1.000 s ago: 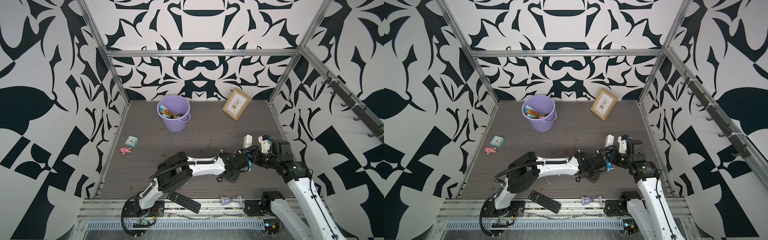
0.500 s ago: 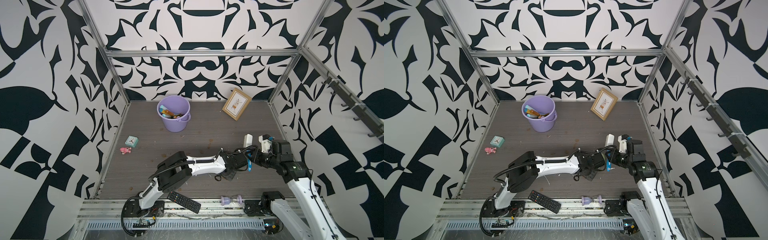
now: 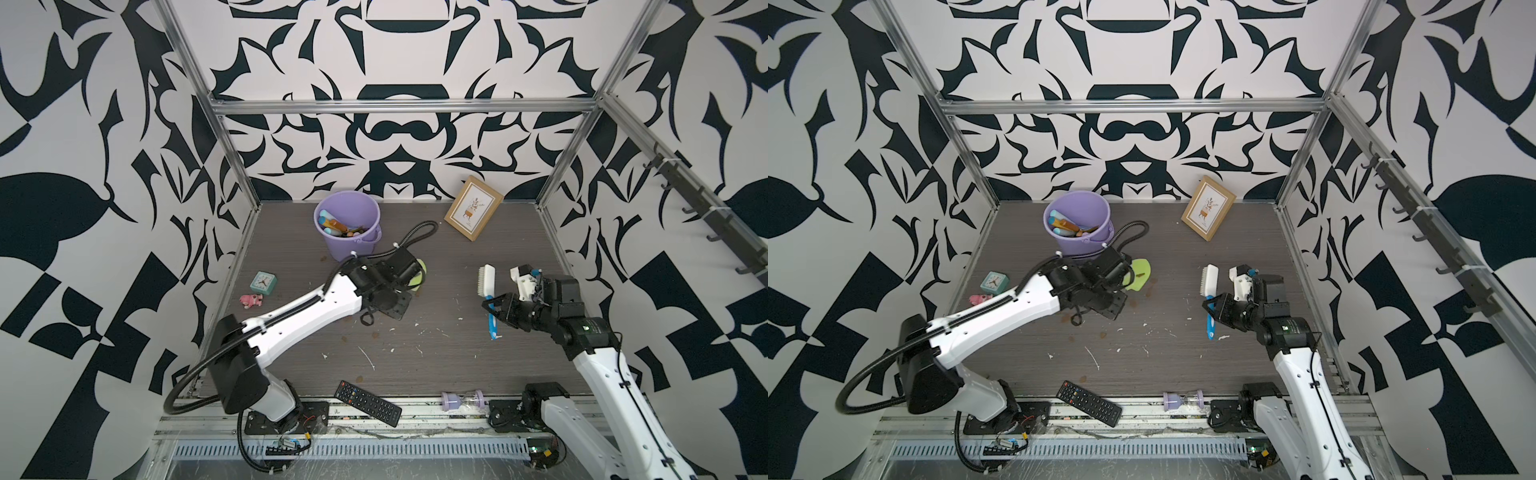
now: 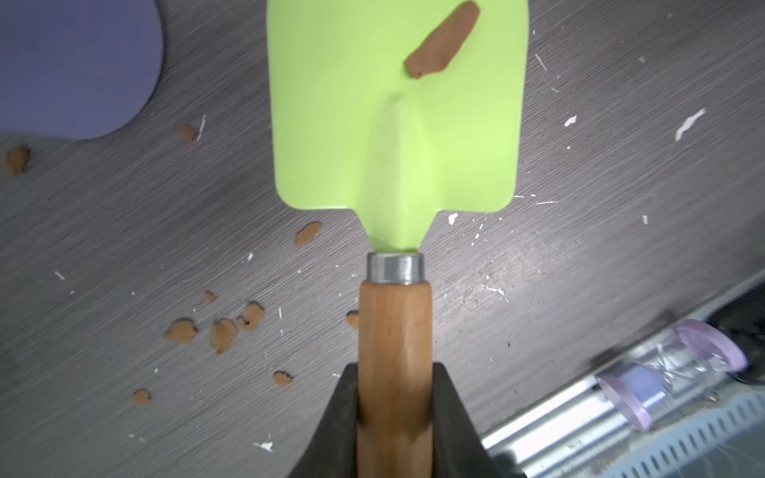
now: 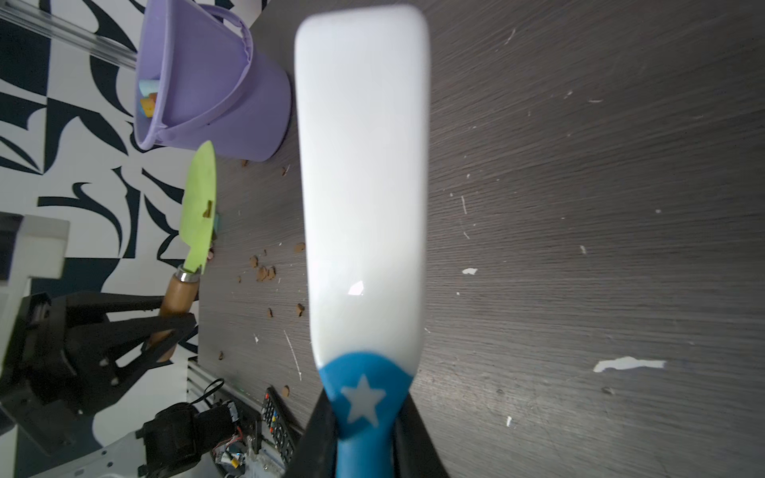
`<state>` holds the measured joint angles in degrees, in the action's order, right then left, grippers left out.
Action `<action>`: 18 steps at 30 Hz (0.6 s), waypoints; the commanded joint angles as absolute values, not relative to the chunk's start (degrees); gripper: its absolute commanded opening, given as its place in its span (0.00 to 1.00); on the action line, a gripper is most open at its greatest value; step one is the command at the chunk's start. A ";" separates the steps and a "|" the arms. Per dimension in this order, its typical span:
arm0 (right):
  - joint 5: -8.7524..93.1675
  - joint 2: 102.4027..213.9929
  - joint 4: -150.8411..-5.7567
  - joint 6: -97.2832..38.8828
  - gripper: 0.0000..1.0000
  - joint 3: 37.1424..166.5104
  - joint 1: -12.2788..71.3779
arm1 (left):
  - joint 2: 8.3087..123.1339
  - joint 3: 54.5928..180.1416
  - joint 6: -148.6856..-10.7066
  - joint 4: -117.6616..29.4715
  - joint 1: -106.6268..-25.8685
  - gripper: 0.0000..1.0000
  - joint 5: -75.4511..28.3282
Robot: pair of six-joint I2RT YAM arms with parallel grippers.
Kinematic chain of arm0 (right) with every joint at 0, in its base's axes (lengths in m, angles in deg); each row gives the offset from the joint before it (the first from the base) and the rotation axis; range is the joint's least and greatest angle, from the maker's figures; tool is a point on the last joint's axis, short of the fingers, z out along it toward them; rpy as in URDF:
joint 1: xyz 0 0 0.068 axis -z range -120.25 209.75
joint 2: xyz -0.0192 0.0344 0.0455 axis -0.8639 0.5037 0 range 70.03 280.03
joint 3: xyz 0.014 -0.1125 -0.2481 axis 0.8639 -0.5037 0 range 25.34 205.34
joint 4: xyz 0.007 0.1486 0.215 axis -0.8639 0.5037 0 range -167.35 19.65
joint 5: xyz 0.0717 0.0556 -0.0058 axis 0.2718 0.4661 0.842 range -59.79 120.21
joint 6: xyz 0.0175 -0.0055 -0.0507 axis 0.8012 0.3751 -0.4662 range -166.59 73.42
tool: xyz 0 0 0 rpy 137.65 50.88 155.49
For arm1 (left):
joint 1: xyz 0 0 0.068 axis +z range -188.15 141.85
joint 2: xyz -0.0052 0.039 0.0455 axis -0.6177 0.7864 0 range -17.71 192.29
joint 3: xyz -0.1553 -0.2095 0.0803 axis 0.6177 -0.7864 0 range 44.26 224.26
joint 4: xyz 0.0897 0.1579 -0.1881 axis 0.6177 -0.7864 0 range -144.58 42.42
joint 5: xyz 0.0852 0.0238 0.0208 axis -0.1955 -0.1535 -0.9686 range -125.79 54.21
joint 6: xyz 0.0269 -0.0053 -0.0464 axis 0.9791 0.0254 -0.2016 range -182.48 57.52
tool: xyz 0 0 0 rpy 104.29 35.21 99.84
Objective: Brush the soil off the hand trowel and place it into the bucket
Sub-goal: Brush off the soil from the hand trowel.
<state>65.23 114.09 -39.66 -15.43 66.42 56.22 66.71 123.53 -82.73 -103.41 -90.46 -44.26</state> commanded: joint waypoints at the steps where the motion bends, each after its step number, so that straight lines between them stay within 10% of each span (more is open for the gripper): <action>1: 72.31 115.53 -46.20 -12.45 0.00 70.15 54.09 | 60.80 121.37 -80.93 -107.63 -82.53 0.00 -26.95; 10: 69.71 123.29 -55.95 -7.50 0.00 75.26 38.71 | 52.00 120.39 -81.79 -108.63 -69.06 0.00 -5.13; 18: 62.06 129.55 -51.11 -12.92 0.00 83.20 29.80 | 51.31 117.39 -78.30 -115.73 -70.18 0.00 -23.81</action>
<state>65.82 128.93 -51.22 -10.01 78.04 32.27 52.46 118.87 -80.80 -110.75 -69.63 -16.22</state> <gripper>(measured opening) 0.212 0.254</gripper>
